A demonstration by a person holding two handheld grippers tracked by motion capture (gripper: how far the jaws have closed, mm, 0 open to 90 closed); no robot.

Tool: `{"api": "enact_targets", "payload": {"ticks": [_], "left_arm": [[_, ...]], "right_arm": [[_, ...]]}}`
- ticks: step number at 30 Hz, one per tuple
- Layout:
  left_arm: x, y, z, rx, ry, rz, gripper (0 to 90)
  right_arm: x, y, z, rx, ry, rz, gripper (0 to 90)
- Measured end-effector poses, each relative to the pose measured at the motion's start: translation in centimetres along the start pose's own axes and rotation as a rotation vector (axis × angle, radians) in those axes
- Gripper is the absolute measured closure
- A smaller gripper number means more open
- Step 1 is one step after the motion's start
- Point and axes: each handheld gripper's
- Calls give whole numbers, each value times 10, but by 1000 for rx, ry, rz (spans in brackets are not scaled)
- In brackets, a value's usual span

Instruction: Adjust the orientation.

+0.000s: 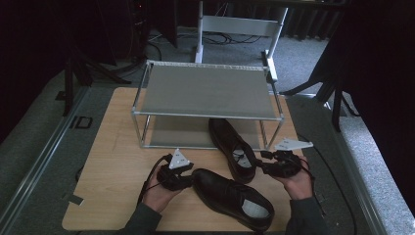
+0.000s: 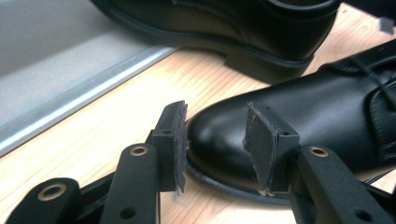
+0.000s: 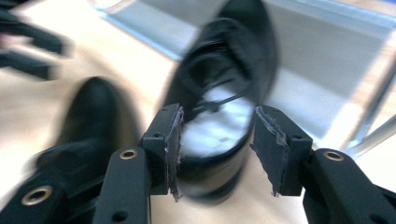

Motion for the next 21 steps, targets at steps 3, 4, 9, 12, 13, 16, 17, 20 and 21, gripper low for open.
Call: {"api": "enact_targets", "payload": {"ticks": [3,4,9,12,13,16,17,20,21], "left_arm": [[-3,1,0,-4,-1,8,587],[-4,1,0,-5,-2,7,587],[-5,3,0,-10,-2,12,587],[-6,4,-1,-15,3,16,587],[-6,4,-1,-16,3,16,587],[-6,3,-2,-19,2,12,587],[-6,3,-3,-22,3,14,587],[-8,2,-7,-35,6,16,587],[-8,2,-8,-39,10,20,587]], "right_arm": [[6,27,-3,-58,-6,52,530],[8,38,-6,-69,-3,76,541],[13,67,-11,-76,-20,159,800],[14,66,-14,-70,-30,166,852],[14,63,-16,-58,-39,157,855],[10,55,-24,-48,-51,144,858],[8,52,-28,-36,-46,141,859],[-1,41,-38,-11,-56,144,859],[-6,36,-41,-4,-59,152,859]]}}
Point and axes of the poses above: each handheld gripper's, and its own axes: y roughly forward along the jaws, x roughly out of its top, z roughly to its left, and after that the axes turned 11 degrees about -x, right-handed
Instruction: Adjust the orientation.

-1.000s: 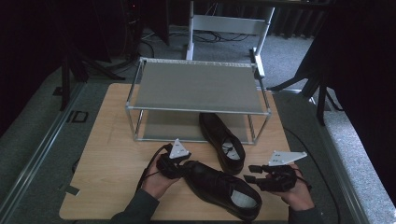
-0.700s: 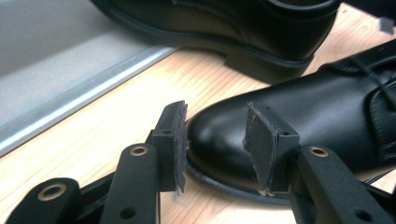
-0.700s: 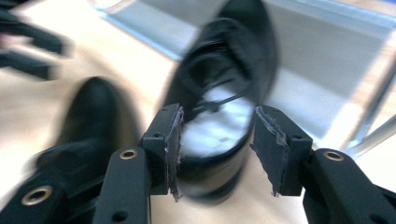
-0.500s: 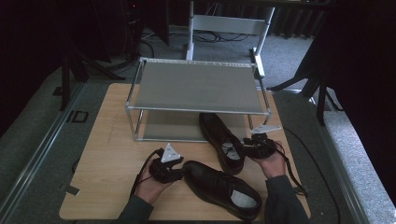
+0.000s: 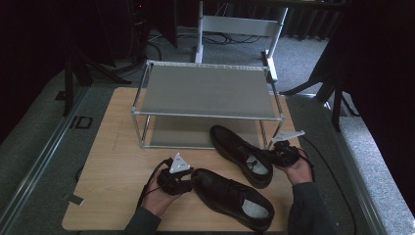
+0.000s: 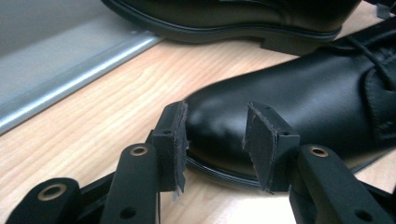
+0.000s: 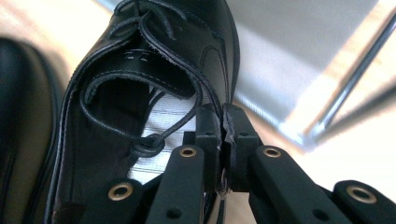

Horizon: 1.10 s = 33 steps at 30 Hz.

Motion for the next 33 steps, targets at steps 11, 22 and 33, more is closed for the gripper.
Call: {"api": "enact_targets", "payload": {"ticks": [11,22,33], "left_arm": [[-15,11,-57,-122,93,63,603],[-28,55,-99,-270,197,197,780],[-14,81,-86,-236,143,182,835]], "right_arm": [[-37,-29,-14,45,-10,-19,855],[-46,-34,-16,58,13,-33,843],[-53,-32,-21,90,62,-58,841]]}}
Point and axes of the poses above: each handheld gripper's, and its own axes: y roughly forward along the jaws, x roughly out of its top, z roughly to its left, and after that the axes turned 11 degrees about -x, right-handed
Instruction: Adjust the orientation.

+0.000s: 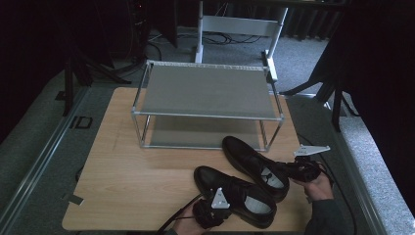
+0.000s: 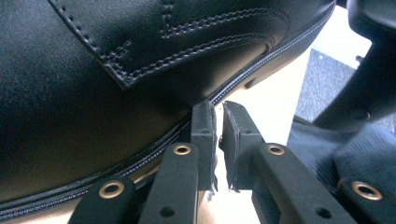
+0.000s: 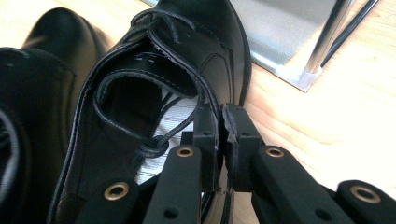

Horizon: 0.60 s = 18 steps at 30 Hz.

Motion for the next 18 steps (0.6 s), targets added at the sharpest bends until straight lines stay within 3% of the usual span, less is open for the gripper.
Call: {"api": "enact_targets", "payload": {"ticks": [5,12,18], "left_arm": [[10,8,5,-5,9,4,833],[16,10,18,35,-2,-14,832],[20,13,21,20,-3,-17,832]], "right_arm": [[-1,0,0,-1,7,-6,842],[-2,2,-5,14,5,0,838],[0,4,-11,40,0,9,827]]}}
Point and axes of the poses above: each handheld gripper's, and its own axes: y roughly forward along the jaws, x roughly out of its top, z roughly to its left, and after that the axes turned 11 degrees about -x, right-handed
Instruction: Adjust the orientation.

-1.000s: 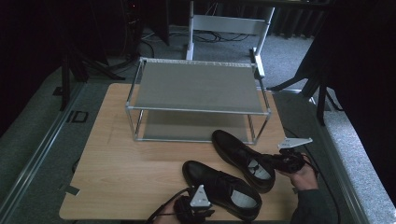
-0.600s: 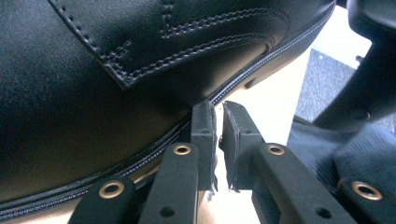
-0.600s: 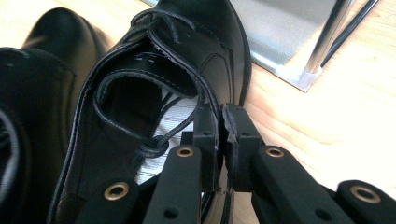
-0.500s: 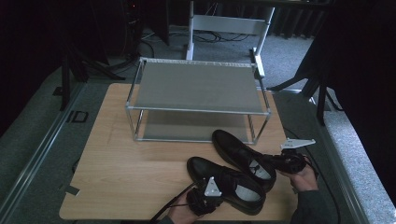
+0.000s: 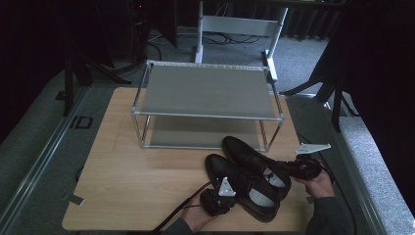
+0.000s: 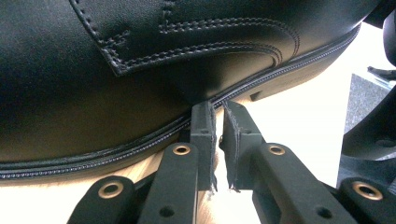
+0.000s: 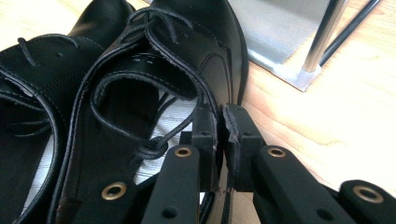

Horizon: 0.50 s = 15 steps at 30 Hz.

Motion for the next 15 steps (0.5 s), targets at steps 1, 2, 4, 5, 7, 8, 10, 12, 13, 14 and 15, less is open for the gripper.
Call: {"api": "enact_targets", "payload": {"ticks": [1,2,4,5,7,8,10,12,13,14,15], "left_arm": [[0,1,0,-8,-12,-9,832],[1,2,1,-14,-14,-11,832],[3,5,1,-31,-19,-22,833],[6,8,0,-39,-14,-25,833],[9,13,-1,-58,-9,-31,836],[9,13,-1,-58,-9,-31,837],[14,19,-7,-81,15,-40,841],[15,20,-8,-73,26,-35,840],[14,20,-7,-79,22,-40,841],[14,20,-7,-79,22,-40,842],[15,19,-6,-85,17,-37,845]], "right_arm": [[0,0,-1,7,0,0,827],[1,1,-3,10,-1,3,826],[2,1,-4,7,-7,2,824],[3,1,-5,-1,-4,0,822],[5,2,-7,-20,-3,0,819],[5,2,-7,-20,-3,0,819],[6,2,-8,-14,-1,3,818],[5,2,-8,-13,0,0,817],[5,2,-8,-14,5,1,817],[5,2,-8,-14,5,1,817],[5,2,-8,-15,4,-3,816]]}}
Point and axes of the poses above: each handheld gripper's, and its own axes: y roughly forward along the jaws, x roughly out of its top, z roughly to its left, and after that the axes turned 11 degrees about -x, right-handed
